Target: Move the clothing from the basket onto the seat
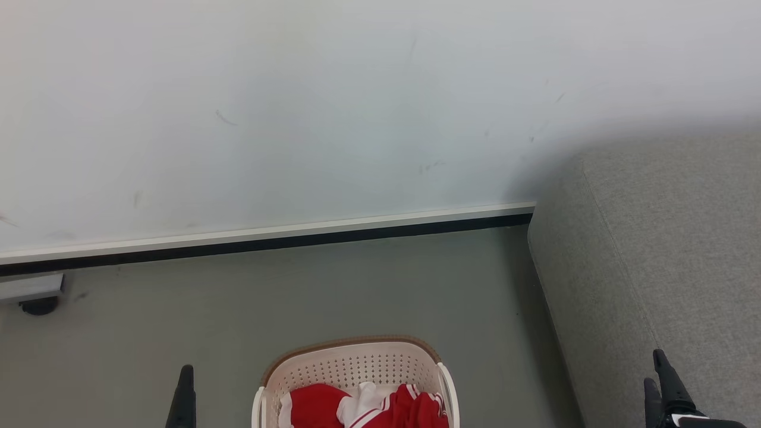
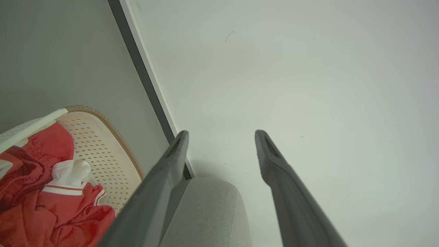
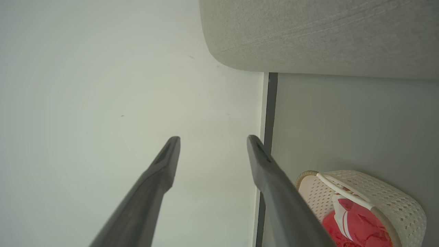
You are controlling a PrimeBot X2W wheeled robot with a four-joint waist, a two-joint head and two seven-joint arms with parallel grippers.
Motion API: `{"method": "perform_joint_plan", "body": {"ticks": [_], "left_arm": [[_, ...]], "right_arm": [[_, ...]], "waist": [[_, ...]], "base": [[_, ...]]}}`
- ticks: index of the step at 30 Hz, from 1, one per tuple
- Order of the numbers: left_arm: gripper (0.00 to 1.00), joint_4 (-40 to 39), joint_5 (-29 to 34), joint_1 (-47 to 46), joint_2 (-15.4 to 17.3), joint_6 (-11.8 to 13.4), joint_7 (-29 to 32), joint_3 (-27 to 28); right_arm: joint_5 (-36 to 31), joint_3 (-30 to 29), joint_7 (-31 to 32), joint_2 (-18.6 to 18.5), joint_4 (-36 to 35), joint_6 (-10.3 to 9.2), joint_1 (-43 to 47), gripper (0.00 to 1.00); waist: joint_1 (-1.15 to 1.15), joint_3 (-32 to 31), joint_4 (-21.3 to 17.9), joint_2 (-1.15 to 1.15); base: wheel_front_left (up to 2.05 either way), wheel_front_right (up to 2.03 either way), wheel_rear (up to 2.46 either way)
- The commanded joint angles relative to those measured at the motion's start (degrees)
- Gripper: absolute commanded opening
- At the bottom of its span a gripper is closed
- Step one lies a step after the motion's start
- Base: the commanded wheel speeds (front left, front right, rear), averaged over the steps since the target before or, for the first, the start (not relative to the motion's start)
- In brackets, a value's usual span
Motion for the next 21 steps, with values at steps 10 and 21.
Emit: {"method": "perform_joint_plan", "body": {"ticks": [10,21], "left_arm": [[1.00,-2.23,16.61,0.74,-0.30,-0.09,-2.16,2.43],[1.00,-5.41,31.90,2.37,-0.24,1.43,-4.02,1.97]], "right_arm": [[-15.10,3.69,-3.48,-0.26,-2.95,0.02,0.03,1.00],[-30.37,9.40,-6.67,-0.75,-5.46,0.02,0.66,1.00]], "waist": [[0.00,-0.35,0.08,0.00],[0.00,-0.66,0.07,0.00]], "base": [[0.00,0.00,0.00],[0.00,0.00,0.00]]}}
